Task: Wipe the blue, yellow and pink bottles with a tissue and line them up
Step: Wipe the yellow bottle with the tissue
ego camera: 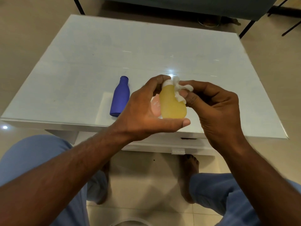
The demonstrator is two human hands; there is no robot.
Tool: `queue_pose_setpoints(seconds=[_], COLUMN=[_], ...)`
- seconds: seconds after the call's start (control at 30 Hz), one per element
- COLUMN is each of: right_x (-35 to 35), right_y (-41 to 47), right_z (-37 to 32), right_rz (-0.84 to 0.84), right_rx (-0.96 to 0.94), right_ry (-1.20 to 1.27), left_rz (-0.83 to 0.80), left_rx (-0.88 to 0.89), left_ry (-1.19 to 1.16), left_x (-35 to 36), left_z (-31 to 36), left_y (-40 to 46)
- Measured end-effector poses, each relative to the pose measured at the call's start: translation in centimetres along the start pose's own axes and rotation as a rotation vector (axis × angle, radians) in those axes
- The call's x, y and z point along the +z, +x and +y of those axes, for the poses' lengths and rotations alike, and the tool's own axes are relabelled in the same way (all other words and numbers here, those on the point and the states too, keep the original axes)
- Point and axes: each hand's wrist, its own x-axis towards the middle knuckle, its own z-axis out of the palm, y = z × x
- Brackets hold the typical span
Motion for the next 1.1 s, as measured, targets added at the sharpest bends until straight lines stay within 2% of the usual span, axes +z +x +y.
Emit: queue_pose_setpoints(seconds=[0.17, 0.33, 0.47, 0.57, 0.7, 0.9, 1.03, 1.1], right_x=[0.1, -0.1, 0.1, 0.2, -0.1, 0.3, 0.1, -0.1], right_y=[-0.3, 0.2, -0.4, -0.6, 0.1, -0.9, -0.1, 0.0], right_z=[-0.5, -0.4, -0.7, -0.8, -0.3, -1.0, -0.2, 0.0], right_rz=[-0.063, 0.042, 0.016, 0.006, 0.038, -0.003, 0.027, 0.022], right_rx=[-0.09, -0.085, -0.115, -0.176, -0.114, -0.372, -0.213, -0.222], right_ry=[-0.007, -0.017, 0.006, -0.024, -0.13, -0.218, -0.221, -0.241], left_rz=[0.039, -0.001, -0.017, -0.083, -0.146, -0.16, -0.142, -0.145], left_rx=[-0.133, -0.207, -0.281, -0.247, -0.206, -0.229, -0.18, -0.188], left_ry=[-0.109, -0.299, -0.476, -0.408, -0.351, -0.312, -0.325, -0.29], left_x=[0.1, 0.8, 0.7, 0.3, 0.0, -0.1, -0.2, -0.2], left_z=[-0.1, 0.3, 0.2, 0.1, 0.0, -0.3, 0.3, 0.2], left_y=[0.1, 0.4, 0.8, 0.8, 0.5, 0.6, 0.3, 0.3])
